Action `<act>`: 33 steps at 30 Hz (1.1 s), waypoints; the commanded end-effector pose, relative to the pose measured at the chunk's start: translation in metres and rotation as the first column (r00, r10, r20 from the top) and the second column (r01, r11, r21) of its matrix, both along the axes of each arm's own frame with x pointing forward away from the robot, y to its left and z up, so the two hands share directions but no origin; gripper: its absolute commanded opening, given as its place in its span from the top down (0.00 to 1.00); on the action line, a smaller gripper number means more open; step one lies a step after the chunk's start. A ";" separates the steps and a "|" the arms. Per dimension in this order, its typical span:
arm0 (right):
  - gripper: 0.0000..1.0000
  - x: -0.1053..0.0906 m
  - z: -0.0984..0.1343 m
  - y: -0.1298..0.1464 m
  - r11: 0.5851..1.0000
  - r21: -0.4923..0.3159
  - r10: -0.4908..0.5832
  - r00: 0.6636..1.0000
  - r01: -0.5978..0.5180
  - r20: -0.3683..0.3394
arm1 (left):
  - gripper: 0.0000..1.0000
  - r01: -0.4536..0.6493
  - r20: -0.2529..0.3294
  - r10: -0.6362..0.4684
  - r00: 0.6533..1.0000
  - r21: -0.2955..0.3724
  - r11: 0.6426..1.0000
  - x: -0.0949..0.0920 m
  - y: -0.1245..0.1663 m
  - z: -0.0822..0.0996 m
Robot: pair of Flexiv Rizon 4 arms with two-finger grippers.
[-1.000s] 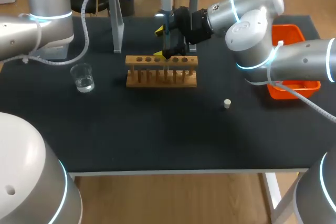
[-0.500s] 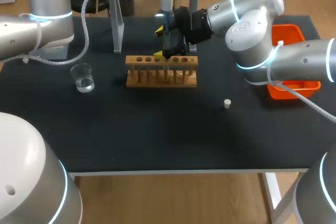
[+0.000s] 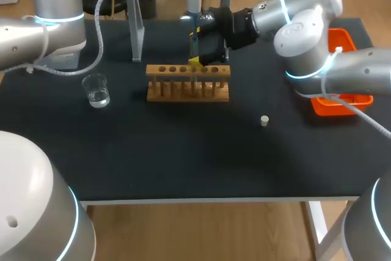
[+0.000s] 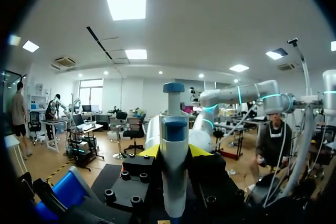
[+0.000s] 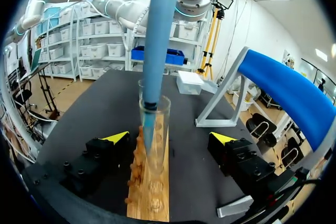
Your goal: Invert the test tube, pick up the pipette, mount the tip to pipette, aspirate from beaker and dispense into the tube, eject the tip, return the pipette, and cap with the stopper.
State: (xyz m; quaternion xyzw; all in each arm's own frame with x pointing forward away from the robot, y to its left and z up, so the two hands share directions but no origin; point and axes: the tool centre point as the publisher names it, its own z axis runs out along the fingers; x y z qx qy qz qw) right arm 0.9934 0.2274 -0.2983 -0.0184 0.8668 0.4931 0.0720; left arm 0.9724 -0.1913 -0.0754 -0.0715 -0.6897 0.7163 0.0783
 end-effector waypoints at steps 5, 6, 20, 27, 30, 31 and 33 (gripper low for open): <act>0.00 -0.006 0.013 -0.039 1.000 0.014 -0.003 1.000 0.003 0.001 | 1.00 0.008 -0.001 -0.008 1.000 0.001 1.000 0.003 0.001 0.000; 0.00 -0.006 0.014 -0.043 1.000 0.016 -0.006 1.000 0.006 0.001 | 1.00 0.008 -0.001 -0.008 1.000 0.001 1.000 0.003 0.001 0.000; 0.00 -0.013 0.046 -0.096 0.996 0.085 -0.037 0.999 0.036 0.013 | 1.00 0.008 -0.001 -0.008 1.000 0.001 1.000 0.003 0.001 0.000; 0.00 -0.024 0.085 -0.107 0.988 0.151 -0.037 0.999 0.032 0.034 | 1.00 0.008 -0.001 -0.008 1.000 0.001 1.000 0.003 0.001 0.000; 0.00 -0.026 0.101 -0.111 0.986 0.155 -0.059 0.998 0.054 0.029 | 1.00 0.008 -0.001 -0.008 1.000 0.001 1.000 0.003 0.001 0.000; 0.00 -0.025 0.105 -0.113 0.986 0.152 -0.075 0.997 0.070 0.024 | 1.00 0.008 -0.001 -0.008 1.000 0.001 1.000 0.003 0.001 0.000; 0.00 -0.025 0.114 -0.118 0.982 0.165 -0.100 0.995 0.097 0.010 | 1.00 0.008 -0.001 -0.008 1.000 0.001 1.000 0.003 0.001 0.000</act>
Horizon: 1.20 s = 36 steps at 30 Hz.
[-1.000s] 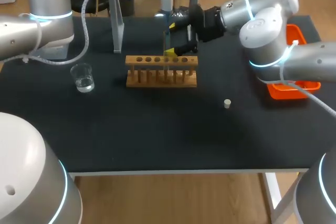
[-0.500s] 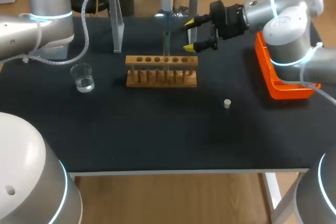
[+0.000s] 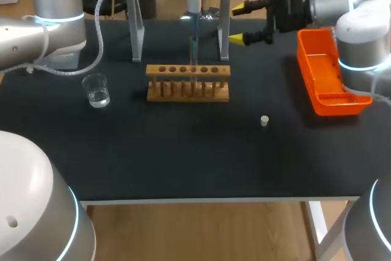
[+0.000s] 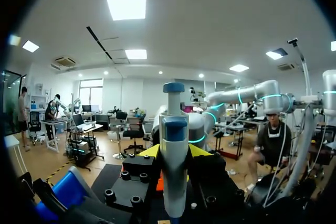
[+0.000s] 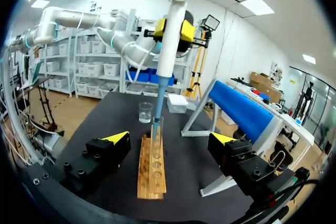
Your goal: Invert the test tube, pick up the pipette, mount the tip to pipette, aspirate from beaker and dispense into the tube, eject the tip, return the pipette, and cap with the stopper.
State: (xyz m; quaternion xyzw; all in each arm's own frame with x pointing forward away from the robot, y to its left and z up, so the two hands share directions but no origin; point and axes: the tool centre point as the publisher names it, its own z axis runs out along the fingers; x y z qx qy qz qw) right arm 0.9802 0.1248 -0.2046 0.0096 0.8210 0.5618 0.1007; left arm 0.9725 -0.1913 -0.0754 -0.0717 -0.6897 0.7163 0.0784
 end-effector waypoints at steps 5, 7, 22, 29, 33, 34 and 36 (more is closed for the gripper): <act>0.00 -0.012 0.050 -0.026 0.997 0.047 -0.062 0.998 0.063 -0.034 | 1.00 0.007 -0.001 -0.007 1.000 0.001 1.000 0.003 0.001 0.000; 0.00 -0.013 0.064 -0.029 0.996 0.057 -0.073 0.997 0.074 -0.027 | 1.00 0.007 -0.001 -0.007 1.000 0.001 1.000 0.003 0.001 0.000; 0.00 -0.027 0.161 -0.016 0.982 0.183 -0.039 0.999 0.040 -0.012 | 1.00 0.007 -0.001 -0.007 1.000 0.001 1.000 0.003 0.001 0.000; 0.00 -0.025 0.192 0.009 0.983 0.186 -0.012 1.000 0.011 0.006 | 1.00 0.007 -0.001 -0.007 1.000 0.001 1.000 0.003 0.001 0.000; 0.00 -0.023 0.203 0.026 0.981 0.195 0.015 1.000 -0.017 0.013 | 1.00 0.007 -0.001 -0.007 1.000 0.001 1.000 0.003 0.001 0.000; 0.15 -0.023 0.204 0.029 0.981 0.195 0.016 1.000 -0.018 0.013 | 1.00 0.007 -0.001 -0.007 1.000 0.001 1.000 0.003 0.001 0.000; 0.51 -0.020 0.206 0.035 0.979 0.202 0.023 1.000 -0.024 0.009 | 1.00 0.007 -0.001 -0.007 1.000 0.001 1.000 0.003 0.001 0.000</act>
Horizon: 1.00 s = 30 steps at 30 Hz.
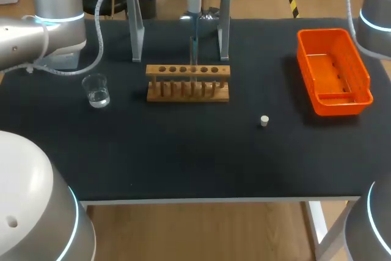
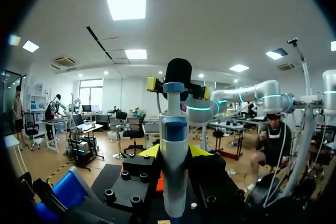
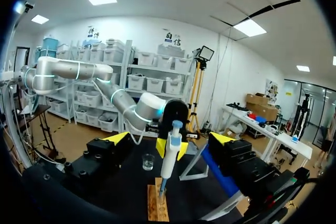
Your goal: Invert the test tube, pick up the pipette, mount the tip to pipette, aspirate from beaker and dispense into the tube, eject the tip, return the pipette, and cap with the stopper.
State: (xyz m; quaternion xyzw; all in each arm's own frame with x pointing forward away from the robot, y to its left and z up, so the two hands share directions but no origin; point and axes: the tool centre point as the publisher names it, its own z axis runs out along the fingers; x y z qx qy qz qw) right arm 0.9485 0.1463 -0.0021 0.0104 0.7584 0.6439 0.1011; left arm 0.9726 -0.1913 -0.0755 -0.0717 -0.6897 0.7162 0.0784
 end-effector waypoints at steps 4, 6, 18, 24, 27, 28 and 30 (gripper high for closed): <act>0.91 0.016 0.006 0.027 1.000 0.013 0.019 1.000 -0.019 -0.019 | 1.00 0.007 -0.001 -0.007 1.000 0.001 1.000 0.002 0.001 0.000; 1.00 0.017 0.008 0.033 1.000 0.016 0.026 0.999 -0.026 -0.020 | 1.00 0.007 -0.001 -0.007 1.000 0.001 1.000 0.002 0.001 0.000; 1.00 0.012 0.012 0.061 0.998 0.043 0.055 0.998 -0.054 -0.026 | 1.00 0.007 -0.001 -0.007 1.000 0.001 1.000 0.002 0.001 0.000; 1.00 0.011 0.008 0.073 0.998 0.044 0.054 0.998 -0.053 -0.023 | 1.00 0.007 -0.001 -0.007 1.000 0.001 1.000 0.002 0.001 0.000; 1.00 0.012 0.006 0.077 0.998 0.045 0.055 0.998 -0.054 -0.025 | 1.00 0.007 -0.001 -0.007 1.000 0.001 1.000 0.002 0.001 0.000; 1.00 0.012 0.005 0.078 0.998 0.044 0.055 0.998 -0.054 -0.025 | 1.00 0.007 -0.001 -0.007 1.000 0.001 1.000 0.002 0.001 0.000; 1.00 0.013 0.003 0.080 0.998 0.042 0.055 0.998 -0.054 -0.028 | 1.00 0.007 -0.001 -0.007 1.000 0.001 1.000 0.002 0.001 0.000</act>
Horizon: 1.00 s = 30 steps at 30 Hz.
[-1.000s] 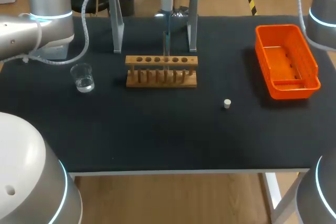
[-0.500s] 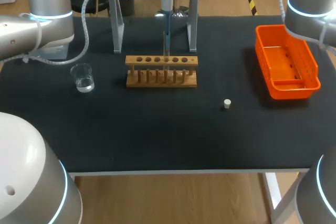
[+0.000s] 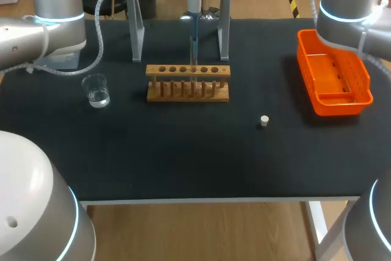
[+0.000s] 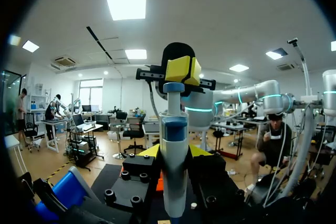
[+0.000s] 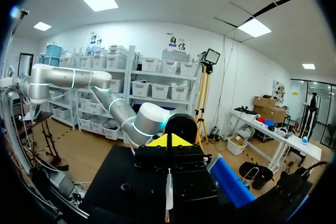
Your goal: Invert the test tube, pick up the pipette, mount the tip to pipette, aspirate from beaker and dispense into the tube, eject the tip, return the pipette, and cap with the stopper.
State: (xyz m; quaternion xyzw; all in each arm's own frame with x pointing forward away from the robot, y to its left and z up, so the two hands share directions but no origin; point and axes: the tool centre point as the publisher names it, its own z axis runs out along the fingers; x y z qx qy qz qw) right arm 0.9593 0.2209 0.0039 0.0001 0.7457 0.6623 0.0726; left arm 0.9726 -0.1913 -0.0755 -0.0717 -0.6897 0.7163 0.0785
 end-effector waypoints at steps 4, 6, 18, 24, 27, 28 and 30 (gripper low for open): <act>1.00 0.005 -0.005 0.008 1.000 -0.003 -0.007 1.000 0.007 -0.006 | 1.00 0.007 0.000 -0.007 1.000 0.001 1.000 0.002 0.001 0.000; 1.00 0.007 -0.006 0.009 1.000 -0.003 -0.015 1.000 0.015 -0.005 | 1.00 0.007 0.000 -0.007 1.000 0.001 1.000 0.002 0.001 0.000; 1.00 0.008 -0.013 0.015 1.000 0.003 -0.022 0.999 0.023 -0.028 | 1.00 0.007 0.000 -0.007 1.000 0.001 1.000 0.002 0.001 0.000; 1.00 0.007 -0.014 0.015 1.000 0.014 -0.024 0.999 0.024 -0.045 | 1.00 0.007 0.000 -0.007 1.000 0.001 1.000 0.002 0.001 0.000; 1.00 0.007 -0.015 0.015 1.000 0.016 -0.024 0.998 0.025 -0.050 | 1.00 0.007 0.000 -0.007 1.000 0.001 1.000 0.002 0.001 0.000; 1.00 0.007 -0.016 0.015 1.000 0.017 -0.023 0.998 0.024 -0.053 | 1.00 0.007 0.000 -0.007 1.000 0.001 1.000 0.002 0.001 0.000; 1.00 0.006 -0.017 0.015 1.000 0.018 -0.023 0.998 0.024 -0.056 | 1.00 0.007 0.000 -0.007 1.000 0.001 1.000 0.002 0.001 0.000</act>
